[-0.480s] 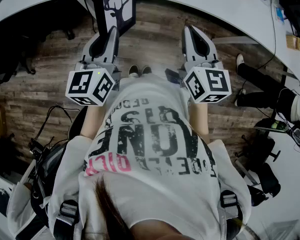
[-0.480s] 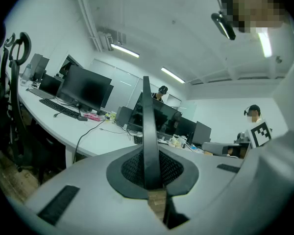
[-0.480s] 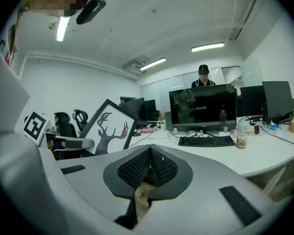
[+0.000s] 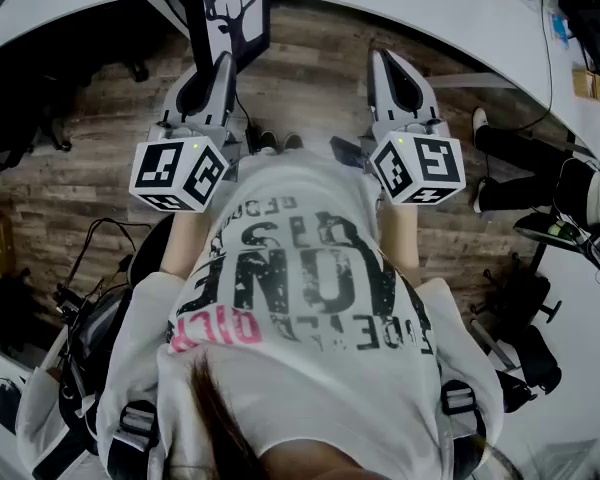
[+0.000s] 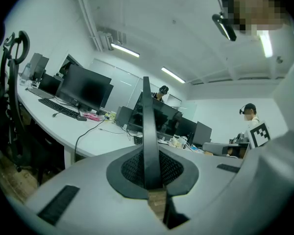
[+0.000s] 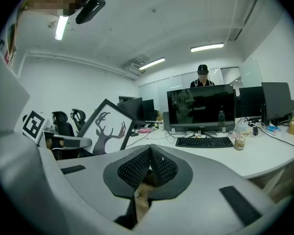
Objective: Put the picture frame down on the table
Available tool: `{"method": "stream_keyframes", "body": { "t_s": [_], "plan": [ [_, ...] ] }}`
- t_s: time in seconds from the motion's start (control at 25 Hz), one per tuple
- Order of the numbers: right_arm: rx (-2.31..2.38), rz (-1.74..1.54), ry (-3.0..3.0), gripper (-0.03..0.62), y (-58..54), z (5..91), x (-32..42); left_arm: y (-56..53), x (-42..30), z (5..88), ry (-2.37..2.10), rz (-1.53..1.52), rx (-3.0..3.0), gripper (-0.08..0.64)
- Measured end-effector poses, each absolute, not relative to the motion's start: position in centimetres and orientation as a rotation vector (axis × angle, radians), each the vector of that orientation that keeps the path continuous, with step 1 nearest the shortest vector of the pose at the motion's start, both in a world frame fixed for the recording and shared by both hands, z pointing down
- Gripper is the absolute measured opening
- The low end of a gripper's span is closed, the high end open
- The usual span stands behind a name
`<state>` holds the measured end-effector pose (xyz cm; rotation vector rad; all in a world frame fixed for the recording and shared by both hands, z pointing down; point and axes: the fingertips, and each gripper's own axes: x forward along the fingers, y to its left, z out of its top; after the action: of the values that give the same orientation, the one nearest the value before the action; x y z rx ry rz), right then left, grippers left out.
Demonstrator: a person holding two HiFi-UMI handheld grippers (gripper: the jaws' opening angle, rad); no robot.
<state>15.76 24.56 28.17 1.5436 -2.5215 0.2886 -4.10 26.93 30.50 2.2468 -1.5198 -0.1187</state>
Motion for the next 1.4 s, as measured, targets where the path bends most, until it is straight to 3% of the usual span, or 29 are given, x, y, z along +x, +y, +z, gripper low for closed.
{"method": "stream_keyframes", "body": {
  "t_s": [1.04, 1.4],
  "plan": [
    [1.525, 0.336, -2.542, 0.0, 24.8, 29.1, 16.5, 26.8, -5.7, 32.4, -1.546, -0.122, 2.15, 0.02],
    [1.496, 0.397, -2.518, 0.0, 19.7, 30.8, 16.8, 22.6, -7.0, 33.3, -1.588, -0.144, 2.096, 0.02]
  ]
}}
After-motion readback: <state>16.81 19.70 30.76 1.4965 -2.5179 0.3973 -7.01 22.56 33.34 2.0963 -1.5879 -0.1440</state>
